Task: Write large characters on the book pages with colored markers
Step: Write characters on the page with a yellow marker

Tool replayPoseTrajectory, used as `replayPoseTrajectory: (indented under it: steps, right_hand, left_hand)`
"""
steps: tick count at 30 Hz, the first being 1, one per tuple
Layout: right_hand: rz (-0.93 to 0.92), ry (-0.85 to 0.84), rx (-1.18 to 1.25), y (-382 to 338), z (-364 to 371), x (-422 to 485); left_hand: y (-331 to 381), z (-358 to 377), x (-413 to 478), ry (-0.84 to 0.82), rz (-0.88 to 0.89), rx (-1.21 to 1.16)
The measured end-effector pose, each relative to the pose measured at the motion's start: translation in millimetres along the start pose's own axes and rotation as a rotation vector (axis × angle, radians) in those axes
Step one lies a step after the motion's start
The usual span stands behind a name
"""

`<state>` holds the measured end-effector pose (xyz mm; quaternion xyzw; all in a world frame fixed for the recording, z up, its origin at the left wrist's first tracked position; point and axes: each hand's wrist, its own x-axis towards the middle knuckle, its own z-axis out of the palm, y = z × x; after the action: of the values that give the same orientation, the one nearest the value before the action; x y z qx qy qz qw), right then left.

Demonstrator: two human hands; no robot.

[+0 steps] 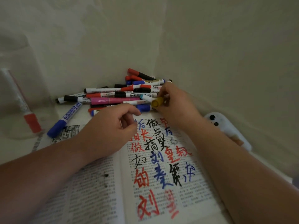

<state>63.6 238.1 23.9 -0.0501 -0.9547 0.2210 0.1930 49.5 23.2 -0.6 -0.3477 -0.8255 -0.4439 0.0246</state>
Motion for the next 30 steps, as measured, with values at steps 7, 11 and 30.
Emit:
replayPoseTrajectory:
  steps: [7, 11, 30]
  right_hand:
    - [-0.278, 0.111, 0.031, 4.1, -2.9, -1.5]
    - [-0.449, 0.020, -0.086, -9.0, -12.6, -8.8]
    - [0.078, -0.657, 0.887, 28.7, -47.3, -17.1]
  left_hand:
    - [-1.1, 2.5, 1.1, 0.051, 0.033, -0.002]
    - [5.9, 1.9, 0.1, 0.154, 0.055, -0.080]
    - [2.4, 1.2, -1.5, 0.051, 0.185, 0.379]
